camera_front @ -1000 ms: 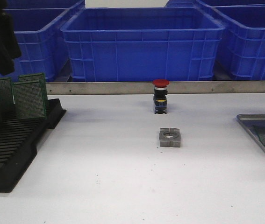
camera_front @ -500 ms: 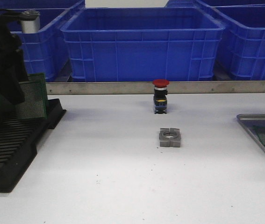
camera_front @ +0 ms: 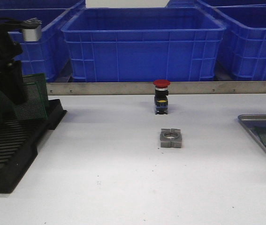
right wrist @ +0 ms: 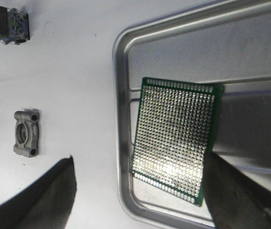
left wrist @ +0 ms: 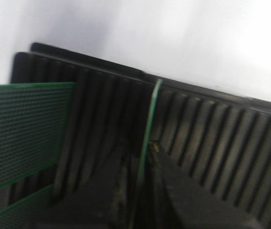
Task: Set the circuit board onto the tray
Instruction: 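Lower the left gripper onto a second green board in the rack, then lift the second board out of the rack with the left gripper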
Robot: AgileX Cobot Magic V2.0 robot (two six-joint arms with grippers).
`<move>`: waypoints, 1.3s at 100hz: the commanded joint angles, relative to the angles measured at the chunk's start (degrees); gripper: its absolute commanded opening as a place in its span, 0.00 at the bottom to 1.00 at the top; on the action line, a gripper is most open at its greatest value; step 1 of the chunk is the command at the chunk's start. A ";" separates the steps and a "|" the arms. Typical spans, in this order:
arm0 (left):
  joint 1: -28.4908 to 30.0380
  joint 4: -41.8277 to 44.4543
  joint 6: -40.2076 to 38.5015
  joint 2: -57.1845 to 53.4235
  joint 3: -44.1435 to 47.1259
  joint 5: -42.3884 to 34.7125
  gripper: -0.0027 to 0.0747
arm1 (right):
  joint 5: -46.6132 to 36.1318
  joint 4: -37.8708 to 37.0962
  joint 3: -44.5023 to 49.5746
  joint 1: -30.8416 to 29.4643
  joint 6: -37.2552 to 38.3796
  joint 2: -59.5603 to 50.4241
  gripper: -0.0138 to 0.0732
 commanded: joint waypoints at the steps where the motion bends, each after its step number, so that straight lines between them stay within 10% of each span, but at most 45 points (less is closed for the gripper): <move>1: 0.05 -1.69 -0.90 -3.28 -2.00 -1.96 0.01 | 1.97 2.23 -1.45 -0.07 -0.53 -3.13 0.81; 57: -1.26 -15.59 -3.93 -9.92 -11.92 8.63 0.01 | 1.97 2.28 -1.45 -0.07 -0.53 -3.13 0.81; 130: -25.74 -23.59 -11.47 -13.34 -3.92 8.63 0.01 | 9.59 11.77 -1.56 2.95 -15.16 -3.82 0.81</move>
